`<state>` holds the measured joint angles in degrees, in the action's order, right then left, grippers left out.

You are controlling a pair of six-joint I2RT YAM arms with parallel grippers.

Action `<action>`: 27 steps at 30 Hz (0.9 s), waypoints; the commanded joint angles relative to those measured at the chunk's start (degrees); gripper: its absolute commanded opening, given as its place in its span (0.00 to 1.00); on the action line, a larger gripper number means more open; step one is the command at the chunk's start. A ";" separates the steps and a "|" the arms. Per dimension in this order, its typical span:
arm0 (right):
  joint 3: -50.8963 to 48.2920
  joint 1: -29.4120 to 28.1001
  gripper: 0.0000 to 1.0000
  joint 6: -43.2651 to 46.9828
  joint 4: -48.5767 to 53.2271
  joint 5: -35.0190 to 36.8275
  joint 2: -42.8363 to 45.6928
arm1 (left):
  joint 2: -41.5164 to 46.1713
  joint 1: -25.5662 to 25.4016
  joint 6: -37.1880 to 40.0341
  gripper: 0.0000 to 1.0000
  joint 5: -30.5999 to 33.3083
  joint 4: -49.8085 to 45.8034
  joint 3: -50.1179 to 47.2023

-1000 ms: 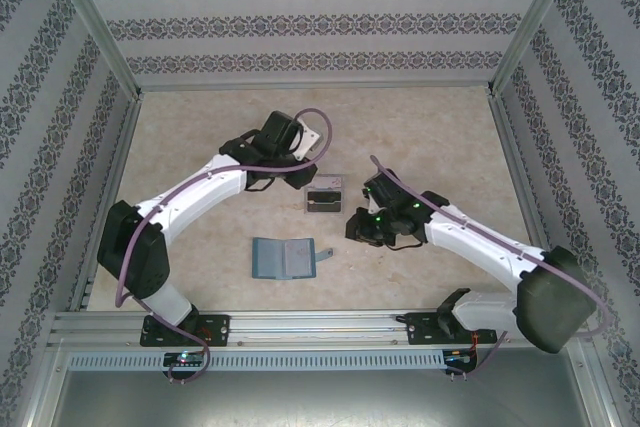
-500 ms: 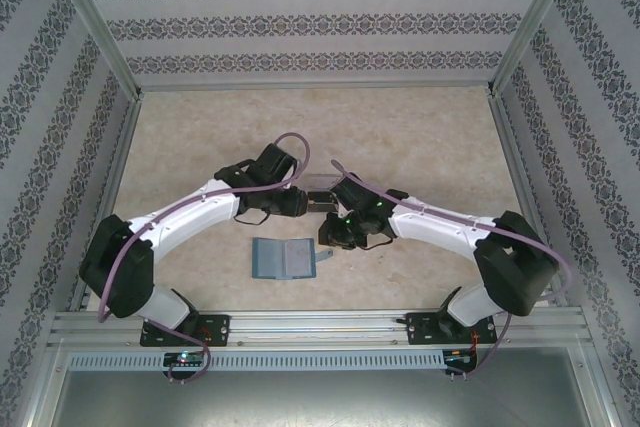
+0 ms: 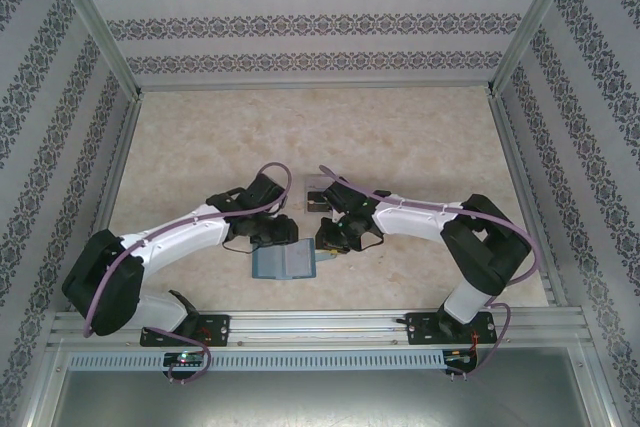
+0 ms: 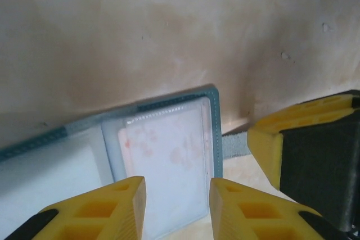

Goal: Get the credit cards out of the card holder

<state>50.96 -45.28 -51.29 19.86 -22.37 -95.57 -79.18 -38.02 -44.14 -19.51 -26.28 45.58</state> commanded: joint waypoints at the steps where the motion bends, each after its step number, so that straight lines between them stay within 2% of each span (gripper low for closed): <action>1: -1.11 -0.77 0.24 -0.39 -1.30 0.13 -1.06 | 1.57 -1.38 -5.47 0.37 -3.60 5.95 -2.34; 8: -2.88 -0.71 0.21 -0.04 -1.93 0.22 -1.29 | 0.90 -3.06 -10.72 0.33 -5.67 12.56 -5.72; 24: -4.11 -1.06 0.20 -0.29 -2.38 0.49 -0.79 | -7.62 -7.30 -15.52 0.37 -5.60 20.26 -6.20; 27: -4.11 -1.13 0.20 -0.32 -2.19 0.71 -0.59 | -8.36 -7.92 -15.53 0.38 -4.28 19.16 -6.14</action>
<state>48.25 -45.65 -51.27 16.86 -22.44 -96.18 -86.89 -44.93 -58.37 -24.93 -8.71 40.07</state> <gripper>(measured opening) 0.202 0.374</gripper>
